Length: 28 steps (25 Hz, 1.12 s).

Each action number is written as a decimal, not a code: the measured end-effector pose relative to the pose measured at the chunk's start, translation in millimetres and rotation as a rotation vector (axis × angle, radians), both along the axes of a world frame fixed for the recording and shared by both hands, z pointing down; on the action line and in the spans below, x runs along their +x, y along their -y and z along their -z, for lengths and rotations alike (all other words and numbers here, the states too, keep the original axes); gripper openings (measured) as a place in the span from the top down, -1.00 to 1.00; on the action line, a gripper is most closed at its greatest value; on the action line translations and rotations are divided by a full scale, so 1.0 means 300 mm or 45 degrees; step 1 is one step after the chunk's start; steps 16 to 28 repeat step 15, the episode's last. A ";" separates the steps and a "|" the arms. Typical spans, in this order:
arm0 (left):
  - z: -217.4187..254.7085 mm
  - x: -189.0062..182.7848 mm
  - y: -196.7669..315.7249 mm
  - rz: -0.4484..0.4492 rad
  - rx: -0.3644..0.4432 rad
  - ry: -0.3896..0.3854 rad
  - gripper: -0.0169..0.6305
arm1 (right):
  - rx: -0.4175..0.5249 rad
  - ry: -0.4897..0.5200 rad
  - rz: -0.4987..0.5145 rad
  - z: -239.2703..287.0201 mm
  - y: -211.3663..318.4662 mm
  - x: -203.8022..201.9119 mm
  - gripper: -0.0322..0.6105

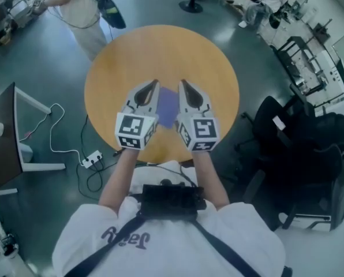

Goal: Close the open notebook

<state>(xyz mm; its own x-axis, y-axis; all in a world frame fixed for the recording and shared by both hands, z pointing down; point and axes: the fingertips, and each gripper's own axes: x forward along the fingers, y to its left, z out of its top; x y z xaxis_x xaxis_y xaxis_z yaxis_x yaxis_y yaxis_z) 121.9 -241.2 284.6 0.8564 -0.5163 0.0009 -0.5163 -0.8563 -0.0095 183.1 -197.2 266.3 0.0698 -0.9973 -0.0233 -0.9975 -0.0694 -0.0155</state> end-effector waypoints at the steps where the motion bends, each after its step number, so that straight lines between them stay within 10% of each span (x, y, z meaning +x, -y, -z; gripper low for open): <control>1: -0.005 -0.005 0.001 -0.006 -0.005 0.005 0.91 | 0.000 0.000 -0.009 0.001 -0.003 -0.005 0.83; 28: -0.093 0.087 -0.010 -0.053 -0.071 0.040 0.91 | -0.034 0.025 -0.112 -0.061 -0.052 0.106 0.83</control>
